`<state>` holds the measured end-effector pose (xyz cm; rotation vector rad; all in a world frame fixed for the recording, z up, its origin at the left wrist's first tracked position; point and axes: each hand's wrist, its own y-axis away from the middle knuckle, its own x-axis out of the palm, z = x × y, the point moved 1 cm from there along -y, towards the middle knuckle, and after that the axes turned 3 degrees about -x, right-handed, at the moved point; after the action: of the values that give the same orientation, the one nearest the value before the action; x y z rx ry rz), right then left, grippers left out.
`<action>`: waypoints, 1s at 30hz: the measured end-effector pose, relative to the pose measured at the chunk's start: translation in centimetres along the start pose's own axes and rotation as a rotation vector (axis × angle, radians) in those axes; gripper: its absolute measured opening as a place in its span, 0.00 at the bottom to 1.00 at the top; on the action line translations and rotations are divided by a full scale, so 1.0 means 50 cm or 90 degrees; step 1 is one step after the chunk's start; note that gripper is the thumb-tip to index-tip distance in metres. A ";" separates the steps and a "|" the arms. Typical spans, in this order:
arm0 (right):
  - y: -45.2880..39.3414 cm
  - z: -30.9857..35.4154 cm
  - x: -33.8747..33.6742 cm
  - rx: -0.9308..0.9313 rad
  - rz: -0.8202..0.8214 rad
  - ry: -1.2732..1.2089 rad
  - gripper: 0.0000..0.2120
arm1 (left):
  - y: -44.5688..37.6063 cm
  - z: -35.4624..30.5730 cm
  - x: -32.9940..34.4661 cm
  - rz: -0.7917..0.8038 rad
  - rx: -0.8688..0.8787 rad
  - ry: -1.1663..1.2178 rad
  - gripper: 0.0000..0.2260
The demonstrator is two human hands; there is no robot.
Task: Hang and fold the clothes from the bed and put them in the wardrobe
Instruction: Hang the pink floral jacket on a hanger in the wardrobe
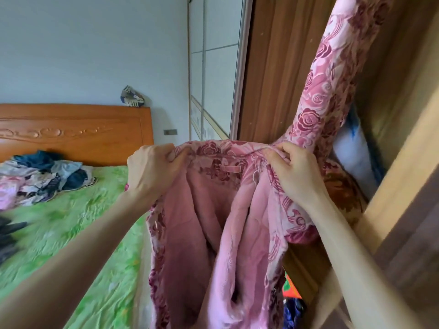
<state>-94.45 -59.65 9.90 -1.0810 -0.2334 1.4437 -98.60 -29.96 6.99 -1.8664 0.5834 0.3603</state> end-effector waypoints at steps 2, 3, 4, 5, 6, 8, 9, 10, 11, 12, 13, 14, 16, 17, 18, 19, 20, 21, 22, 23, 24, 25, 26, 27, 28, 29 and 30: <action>-0.045 -0.022 0.018 0.005 0.034 -0.009 0.19 | -0.032 0.017 0.031 -0.005 0.011 -0.008 0.30; -0.067 -0.035 0.025 0.006 0.053 -0.004 0.17 | -0.051 0.026 0.049 -0.003 0.016 -0.015 0.30; -0.089 -0.048 0.031 0.006 0.072 0.001 0.16 | -0.071 0.037 0.067 0.002 0.022 -0.018 0.30; -0.112 -0.063 0.038 0.009 0.089 0.005 0.16 | -0.093 0.048 0.087 0.009 0.029 -0.015 0.30; -0.134 -0.076 0.047 0.014 0.104 0.007 0.16 | -0.114 0.059 0.105 0.015 0.037 -0.011 0.30; -0.175 -0.096 0.067 0.024 0.115 0.002 0.15 | -0.157 0.080 0.135 0.019 0.054 0.003 0.31; -0.196 -0.104 0.079 0.025 0.111 0.000 0.15 | -0.179 0.090 0.148 0.020 0.060 0.013 0.31; -0.217 -0.111 0.091 0.027 0.107 0.000 0.15 | -0.200 0.100 0.161 0.021 0.063 0.024 0.30; -0.239 -0.119 0.105 0.027 0.104 0.004 0.15 | -0.222 0.111 0.176 0.021 0.064 0.032 0.30; -0.256 -0.124 0.114 0.025 0.105 0.009 0.15 | -0.238 0.116 0.187 0.020 0.063 0.038 0.30; -0.272 -0.129 0.121 0.021 0.107 0.012 0.15 | -0.252 0.121 0.199 0.018 0.059 0.046 0.30; -0.292 -0.136 0.132 0.021 0.105 0.015 0.15 | -0.269 0.130 0.215 0.019 0.056 0.059 0.30; -0.330 -0.146 0.149 0.025 0.094 0.033 0.15 | -0.300 0.141 0.248 0.010 0.056 0.084 0.30; -0.348 -0.150 0.156 0.026 0.086 0.045 0.16 | -0.315 0.146 0.264 0.006 0.057 0.094 0.30; -0.366 -0.157 0.161 0.027 0.077 0.054 0.16 | -0.332 0.149 0.279 0.003 0.057 0.101 0.29; -0.383 -0.164 0.163 0.028 0.071 0.060 0.16 | -0.349 0.152 0.294 0.002 0.055 0.105 0.29; -0.399 -0.173 0.164 0.030 0.065 0.066 0.16 | -0.367 0.154 0.308 0.000 0.053 0.108 0.30; -0.415 -0.180 0.164 0.032 0.060 0.068 0.16 | -0.386 0.154 0.322 -0.003 0.054 0.116 0.30; -0.430 -0.189 0.161 0.032 0.048 0.072 0.16 | -0.407 0.153 0.337 -0.005 0.056 0.130 0.30; -0.445 -0.198 0.157 0.030 0.031 0.082 0.16 | -0.428 0.150 0.352 -0.004 0.062 0.147 0.30; -0.459 -0.205 0.153 0.026 0.008 0.094 0.15 | -0.449 0.148 0.368 -0.003 0.070 0.163 0.30; -0.474 -0.214 0.149 0.025 -0.017 0.106 0.14 | -0.470 0.146 0.386 -0.004 0.078 0.172 0.30; -0.490 -0.224 0.146 0.025 -0.041 0.109 0.12 | -0.492 0.143 0.405 -0.004 0.087 0.180 0.29; -0.503 -0.237 0.144 0.028 -0.056 0.104 0.11 | -0.512 0.140 0.427 0.000 0.097 0.189 0.28; -0.516 -0.255 0.143 0.032 -0.067 0.093 0.11 | -0.531 0.136 0.451 0.006 0.107 0.199 0.28; -0.527 -0.274 0.141 0.037 -0.077 0.087 0.11 | -0.547 0.130 0.473 0.012 0.117 0.205 0.26; -0.538 -0.293 0.139 0.042 -0.090 0.081 0.12 | -0.563 0.123 0.495 0.018 0.124 0.207 0.25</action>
<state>-64.52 -54.19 17.66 -1.0770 -0.1670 1.2437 -62.27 -21.68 14.27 -1.7389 0.8335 0.0138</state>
